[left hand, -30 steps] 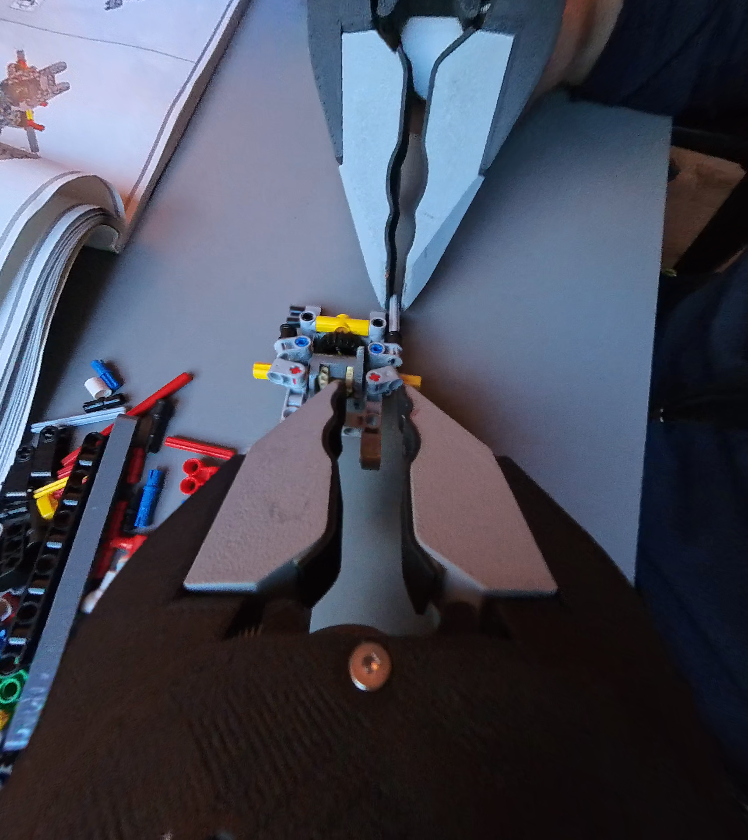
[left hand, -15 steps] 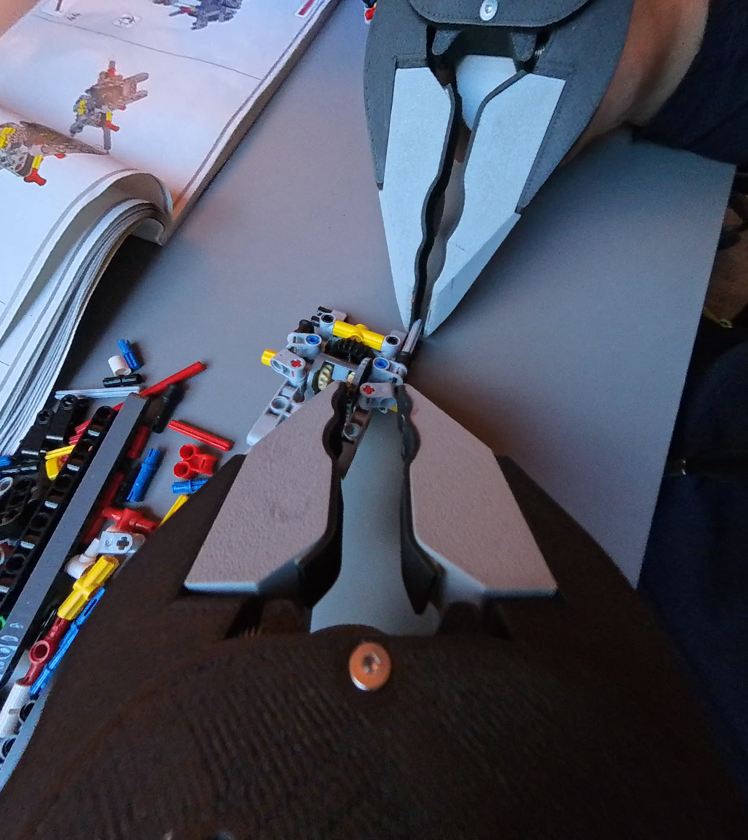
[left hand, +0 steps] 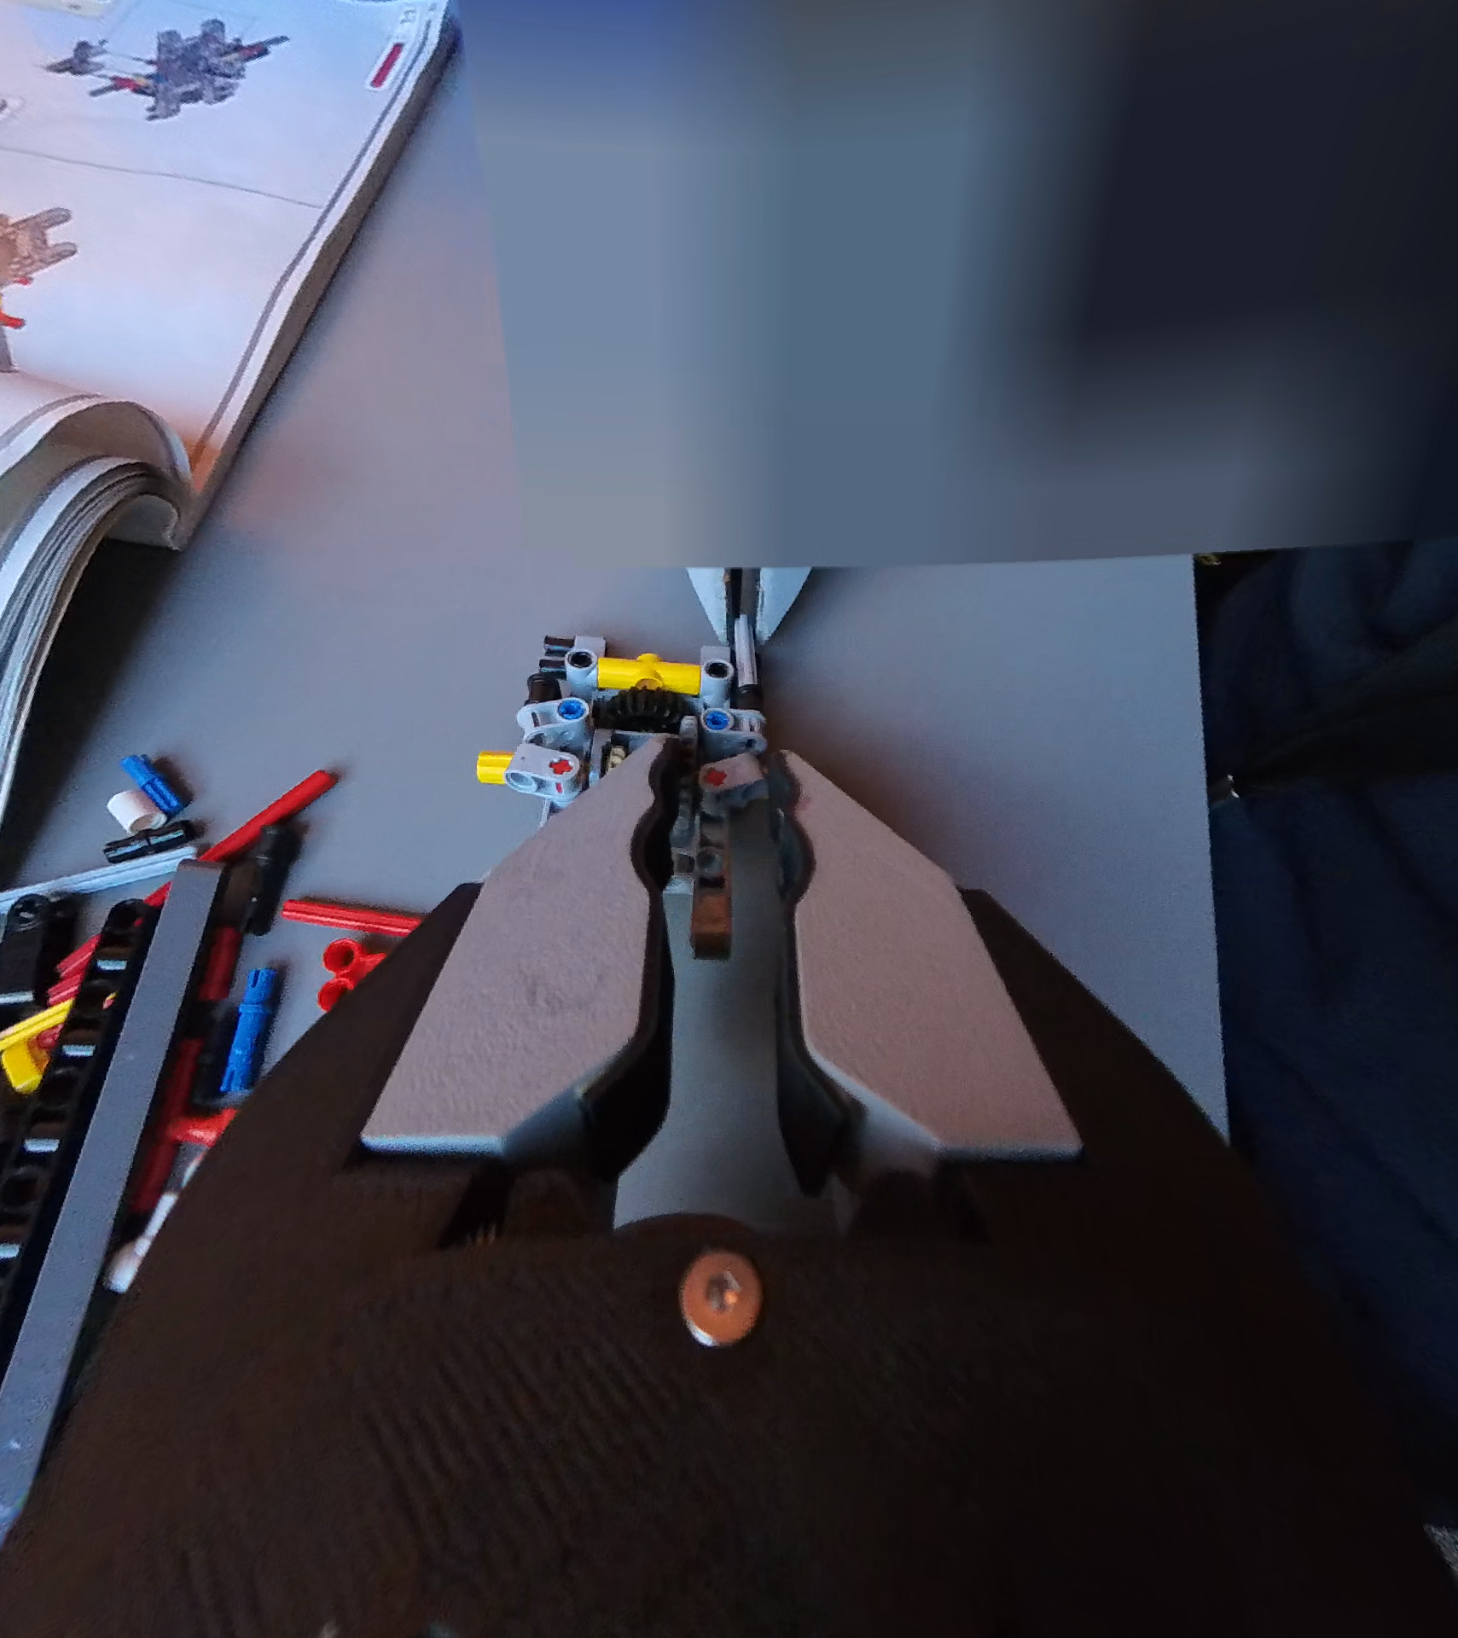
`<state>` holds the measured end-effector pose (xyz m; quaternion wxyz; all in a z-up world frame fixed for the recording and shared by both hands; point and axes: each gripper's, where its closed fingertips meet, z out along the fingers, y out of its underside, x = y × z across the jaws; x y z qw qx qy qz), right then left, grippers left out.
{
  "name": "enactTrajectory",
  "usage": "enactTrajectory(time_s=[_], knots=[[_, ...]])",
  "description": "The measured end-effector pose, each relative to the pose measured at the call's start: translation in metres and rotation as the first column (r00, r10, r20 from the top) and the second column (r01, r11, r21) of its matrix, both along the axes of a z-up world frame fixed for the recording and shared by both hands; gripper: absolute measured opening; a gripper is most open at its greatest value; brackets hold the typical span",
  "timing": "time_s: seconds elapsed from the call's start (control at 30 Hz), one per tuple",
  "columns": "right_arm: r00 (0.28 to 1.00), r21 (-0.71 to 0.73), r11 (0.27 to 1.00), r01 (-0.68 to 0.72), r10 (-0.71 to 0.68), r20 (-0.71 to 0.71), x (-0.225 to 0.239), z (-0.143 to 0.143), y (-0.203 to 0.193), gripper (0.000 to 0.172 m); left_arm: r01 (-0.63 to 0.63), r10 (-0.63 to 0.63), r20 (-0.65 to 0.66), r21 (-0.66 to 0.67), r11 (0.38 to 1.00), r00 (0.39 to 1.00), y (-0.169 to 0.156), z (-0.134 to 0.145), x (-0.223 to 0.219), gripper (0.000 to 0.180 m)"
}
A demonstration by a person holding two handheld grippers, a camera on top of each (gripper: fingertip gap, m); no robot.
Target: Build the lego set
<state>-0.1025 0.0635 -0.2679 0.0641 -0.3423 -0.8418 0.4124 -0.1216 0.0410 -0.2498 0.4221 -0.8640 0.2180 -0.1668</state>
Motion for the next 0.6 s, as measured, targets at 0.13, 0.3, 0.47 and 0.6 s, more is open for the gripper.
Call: enactTrajectory(time_s=[0.13, 0.3, 0.47, 0.6], knots=[[1.0, 0.005, 1.0, -0.002, 0.002, -0.003, 0.0, 0.0, -0.002, 0.001, 0.021, -0.019, 0.069, -0.026, 0.999, 0.997, -0.001, 0.001, -0.001, 0.017], [1.0, 0.044, 0.999, 0.007, -0.006, -0.02, -0.002, -0.003, -0.001, 0.001, -0.088, 0.092, 0.073, -0.063, 0.994, 0.993, 0.002, 0.005, -0.004, 0.014], [1.0, 0.044, 0.999, 0.015, -0.014, -0.018, -0.002, -0.003, -0.001, 0.001, -0.281, 0.28, -0.085, 0.005, 0.96, 0.956, 0.002, 0.0, -0.012, 0.026], [1.0, 0.047, 0.999, 0.014, -0.014, -0.019, -0.001, -0.003, -0.003, 0.001, -0.354, 0.366, -0.19, 0.092, 0.931, 0.911, 0.0, -0.001, -0.01, 0.024]])
